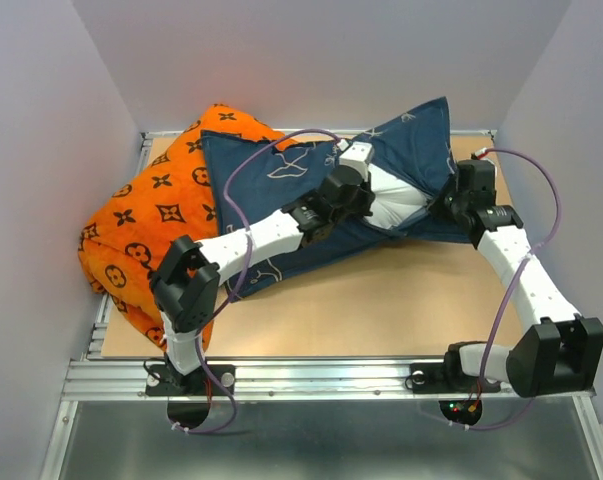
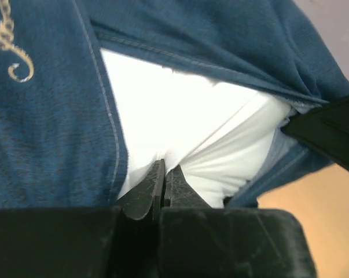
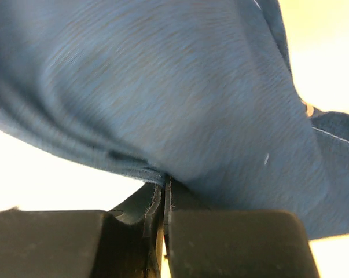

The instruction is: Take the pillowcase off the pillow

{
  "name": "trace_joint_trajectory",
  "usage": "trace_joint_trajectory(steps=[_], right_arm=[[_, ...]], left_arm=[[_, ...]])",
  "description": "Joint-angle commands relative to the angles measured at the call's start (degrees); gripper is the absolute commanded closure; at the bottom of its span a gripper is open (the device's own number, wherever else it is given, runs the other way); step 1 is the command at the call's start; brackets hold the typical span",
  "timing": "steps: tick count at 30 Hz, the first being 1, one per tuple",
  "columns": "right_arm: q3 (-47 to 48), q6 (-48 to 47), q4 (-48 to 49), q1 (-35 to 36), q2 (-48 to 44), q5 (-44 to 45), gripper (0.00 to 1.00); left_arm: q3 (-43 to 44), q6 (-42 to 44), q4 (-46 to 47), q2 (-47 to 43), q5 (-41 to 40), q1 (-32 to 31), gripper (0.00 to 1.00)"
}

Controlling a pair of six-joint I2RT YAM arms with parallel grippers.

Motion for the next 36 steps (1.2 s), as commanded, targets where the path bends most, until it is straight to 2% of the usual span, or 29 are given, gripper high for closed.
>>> trace_joint_trajectory(steps=[1,4,7,12,19,21,23,25,26,27,28,30,36], right_arm=[[4.9,-3.1,0.7,-9.9,2.3,18.5,0.99],[6.5,-3.2,0.7,-12.4,3.8,19.1,0.99],[7.3,-2.7,0.7,-16.0,3.9,16.4,0.99],[6.2,-1.8,0.7,-18.1,5.7,14.6,0.99],[-3.8,0.6,7.2,-18.8,8.9,0.9,0.99],[-8.2,0.8,11.2,-18.8,9.8,-6.0,0.99],[-10.9,0.5,15.0,-17.5,10.3,-10.6,0.91],[-11.9,0.0,15.1,-14.6,10.3,-9.6,0.73],[-12.0,-0.2,15.1,-13.0,9.2,-7.2,0.68],[-12.0,-0.2,15.1,-11.3,8.6,-5.4,0.56],[-11.8,-0.2,14.5,-7.7,8.1,-3.4,0.51],[-10.0,-0.2,12.8,-5.1,8.3,2.9,0.38],[-9.9,-0.1,8.4,-4.9,7.3,10.5,0.19]], left_arm=[[-7.4,-5.0,-11.9,-11.4,-11.8,9.7,1.00],[-14.4,-8.5,-9.1,-18.3,-9.2,14.1,1.00],[-16.8,-10.3,-8.4,-21.2,-9.3,16.9,1.00],[-18.7,-10.8,-7.9,-25.6,-10.1,18.6,1.00],[-19.3,-10.0,-8.4,-26.7,-7.9,18.7,1.00],[-19.7,-9.7,-8.0,-27.8,-7.7,18.7,1.00],[-19.3,-9.0,-7.1,-27.7,-6.0,18.7,1.00],[-17.9,-8.2,-7.2,-26.1,-5.2,18.1,1.00],[-16.9,-8.1,-7.2,-25.5,-5.7,17.1,1.00],[-16.3,-8.1,-7.1,-24.9,-6.0,16.7,1.00],[-15.8,-8.0,-7.3,-24.2,-6.0,16.6,1.00],[-14.6,-8.3,-7.2,-22.7,-5.9,15.8,1.00],[-13.0,-8.6,-6.7,-20.6,-6.6,14.2,1.00]])
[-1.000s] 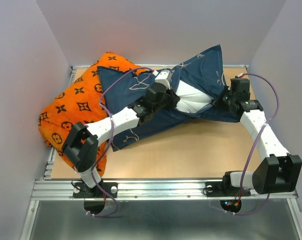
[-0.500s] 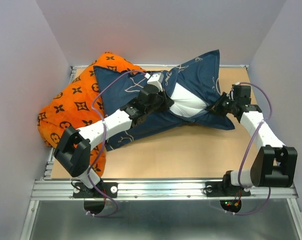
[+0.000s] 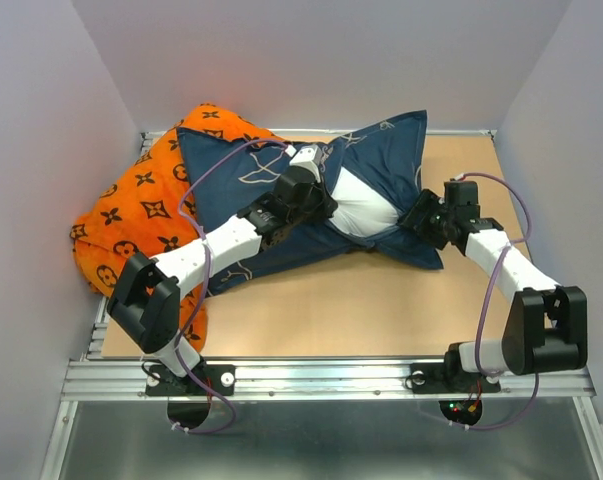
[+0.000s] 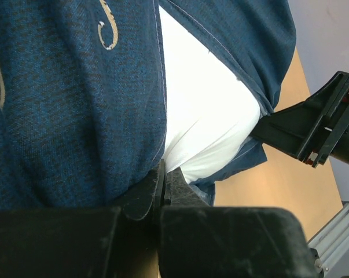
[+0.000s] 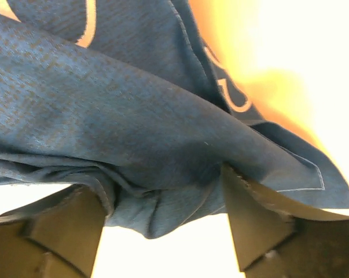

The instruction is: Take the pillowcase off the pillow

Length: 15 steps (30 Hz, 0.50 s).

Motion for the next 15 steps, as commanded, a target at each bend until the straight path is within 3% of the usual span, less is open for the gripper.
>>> trace_joint_trajectory(steps=[1,7,11,15], right_arm=[[0.4,-1.8,-1.6,-3.3,-1.7,25.6,0.11],[0.0,0.6,-1.6,-3.3,-1.1,30.2,0.07],[-3.6,1.8,7.4,-3.3,-0.4,26.7,0.27],[-8.9,3.3,19.4,-3.4,-1.2,17.1,0.43]], left_arm=[[4.5,3.8,-3.3,-4.3,-15.0,4.2,1.00],[4.9,3.6,-2.8,-3.9,-14.4,3.5,1.00],[4.8,4.2,-2.9,-4.8,-13.9,3.5,1.00],[5.0,5.1,-3.6,-5.2,-11.3,3.5,1.00]])
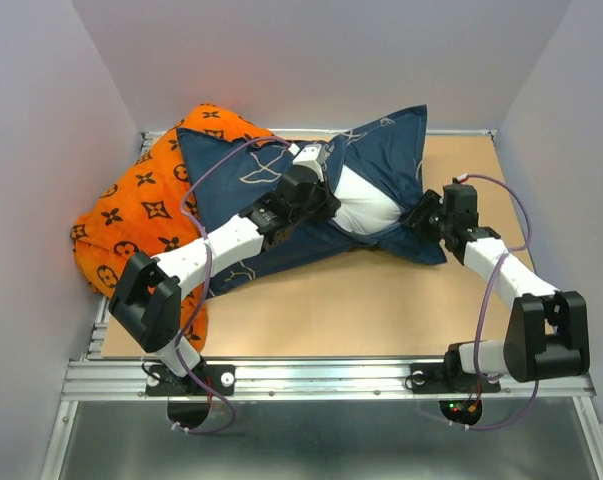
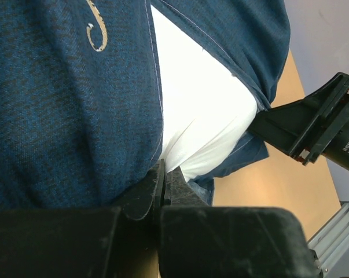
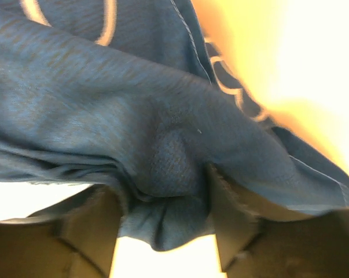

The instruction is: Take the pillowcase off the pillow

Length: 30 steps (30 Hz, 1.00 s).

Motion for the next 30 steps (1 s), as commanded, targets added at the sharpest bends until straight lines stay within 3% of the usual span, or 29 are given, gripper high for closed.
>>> trace_joint_trajectory(steps=[1,3,4,6,13,15,16,17,19,24,30], right_arm=[[-6.5,1.2,13.9,-4.4,0.5,12.3,0.44],[-9.6,2.2,20.7,-4.4,0.4,7.8,0.55],[-10.4,3.3,22.8,-4.5,0.4,5.9,0.81],[-12.3,5.1,28.4,-4.4,0.0,-0.9,0.99],[-19.1,8.5,47.0,-4.5,-8.9,-17.4,0.99],[-20.0,9.8,51.6,-4.4,-10.4,-21.9,0.99],[-20.1,10.4,51.6,-4.4,-11.0,-22.9,1.00],[-20.1,10.6,52.9,-4.5,-11.4,-23.6,0.99],[-19.5,11.1,53.0,-4.5,-12.8,-24.8,0.99],[-18.1,11.5,53.0,-4.5,-14.8,-26.7,0.99],[-17.0,12.9,53.2,-4.4,-15.9,-28.2,0.99]], left_arm=[[4.0,4.9,-4.3,-5.8,-10.4,4.3,1.00],[4.2,5.6,-4.9,-5.9,-8.7,4.2,1.00],[4.3,5.8,-5.2,-5.9,-8.1,4.3,1.00],[4.3,6.3,-5.9,-5.8,-7.5,4.2,1.00],[7.3,11.7,-7.4,-3.5,-2.8,3.6,0.98],[10.7,14.1,-9.0,-2.0,-3.6,1.8,0.80],[12.1,14.1,-9.0,-2.0,-3.7,1.1,0.80],[13.7,14.8,-9.7,-1.6,-4.9,0.5,0.68],[18.9,17.9,-13.1,0.9,-7.1,-1.7,0.57],[27.7,21.2,-17.1,3.5,-11.6,-6.4,0.48],[32.8,22.2,-17.5,9.3,-6.7,-9.6,0.43]])
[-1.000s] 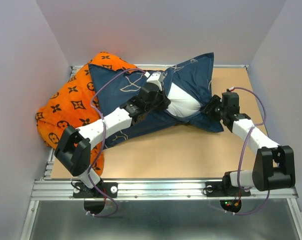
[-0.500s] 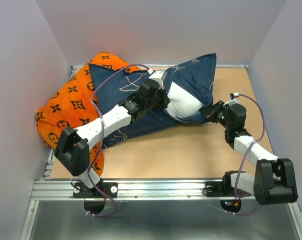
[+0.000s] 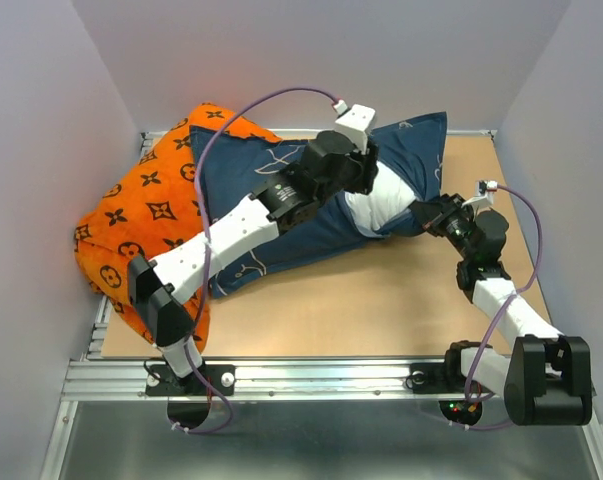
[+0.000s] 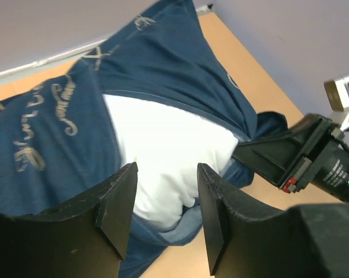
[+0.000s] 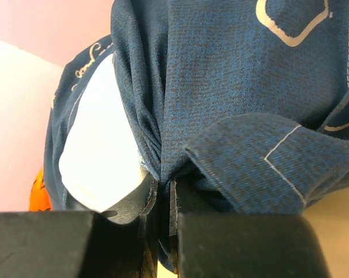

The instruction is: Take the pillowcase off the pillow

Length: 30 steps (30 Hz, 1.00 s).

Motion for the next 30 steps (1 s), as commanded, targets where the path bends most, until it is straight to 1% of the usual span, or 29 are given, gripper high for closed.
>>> trace_joint_trajectory(steps=[1,2,3,5,9,10,11,14,16,21,28,30], right_arm=[[2.1,3.2,10.5,0.9,-2.7,-5.2,0.99],[2.0,3.4,10.9,0.9,-2.9,-5.2,0.99],[1.9,3.7,11.4,0.9,-3.0,-5.4,0.99],[1.9,4.7,12.2,0.9,-3.0,-6.5,0.99],[1.8,5.5,13.2,0.9,-2.9,-7.3,0.99],[1.6,5.7,13.5,0.9,-3.0,-7.5,0.99],[1.6,5.8,13.6,0.9,-3.0,-7.6,0.99],[1.3,5.6,13.6,0.9,-3.0,-7.8,0.99],[1.2,5.4,13.6,0.9,-2.9,-8.1,0.99],[1.0,5.4,13.6,1.0,-2.9,-8.4,0.99],[0.9,5.5,13.6,0.9,-2.7,-8.7,0.99],[0.9,5.3,13.6,0.9,-2.8,-8.9,0.99]], left_arm=[[4.3,2.0,-2.4,5.4,2.3,-1.1,0.39],[5.0,1.6,-2.6,6.5,3.9,-1.2,0.36],[5.7,1.5,-2.4,8.5,4.5,-1.6,0.36],[6.5,1.1,-2.0,10.8,5.6,-2.2,0.27],[8.2,0.1,-1.9,14.7,5.1,-2.4,0.26],[8.8,0.0,-2.0,15.8,5.7,-2.4,0.21],[9.0,-0.2,-1.5,16.0,6.3,-2.4,0.20],[8.8,-1.1,0.2,16.2,7.9,-2.5,0.19],[7.1,-2.0,1.7,15.2,8.3,-2.6,0.19],[4.8,-3.7,5.1,13.6,7.7,-2.7,0.18],[6.4,-5.2,6.7,16.5,8.8,-2.6,0.18],[7.6,-6.0,5.5,18.0,6.6,-2.6,0.19]])
